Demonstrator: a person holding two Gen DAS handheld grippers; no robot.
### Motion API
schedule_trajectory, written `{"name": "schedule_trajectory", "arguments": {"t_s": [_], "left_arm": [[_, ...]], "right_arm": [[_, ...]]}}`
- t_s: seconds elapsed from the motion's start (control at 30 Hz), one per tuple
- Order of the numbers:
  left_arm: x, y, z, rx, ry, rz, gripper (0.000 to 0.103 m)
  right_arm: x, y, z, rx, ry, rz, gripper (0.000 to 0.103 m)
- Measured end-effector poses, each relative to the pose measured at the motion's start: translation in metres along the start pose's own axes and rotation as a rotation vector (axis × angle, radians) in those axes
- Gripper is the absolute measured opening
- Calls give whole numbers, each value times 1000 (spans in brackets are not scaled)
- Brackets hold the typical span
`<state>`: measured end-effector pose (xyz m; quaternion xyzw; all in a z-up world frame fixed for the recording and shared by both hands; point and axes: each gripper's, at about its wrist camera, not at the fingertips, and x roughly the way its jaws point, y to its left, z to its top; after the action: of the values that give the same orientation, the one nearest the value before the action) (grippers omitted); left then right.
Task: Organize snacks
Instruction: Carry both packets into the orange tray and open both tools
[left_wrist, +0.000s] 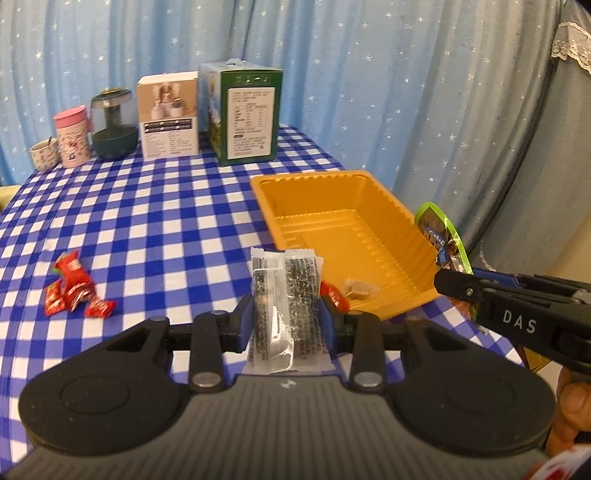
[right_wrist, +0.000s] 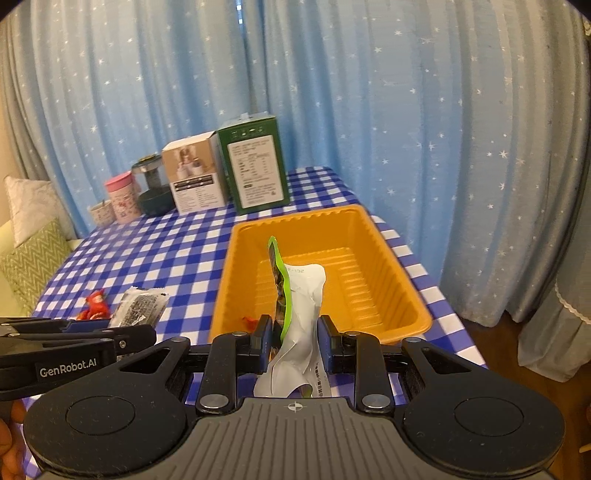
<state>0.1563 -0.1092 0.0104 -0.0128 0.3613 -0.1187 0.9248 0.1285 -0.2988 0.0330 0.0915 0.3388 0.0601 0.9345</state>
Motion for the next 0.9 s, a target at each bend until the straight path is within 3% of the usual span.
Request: {"name": "schedule_trajectory", "arguments": {"t_s": [0.5,0.9], "left_arm": [[54,-32,28,37,8,-59,34],[94,-44,34,50,34,-90,34]], "right_arm": [[32,-38,31,0,5,-34,27],[63,-59,34,17,36,-42,27]]}}
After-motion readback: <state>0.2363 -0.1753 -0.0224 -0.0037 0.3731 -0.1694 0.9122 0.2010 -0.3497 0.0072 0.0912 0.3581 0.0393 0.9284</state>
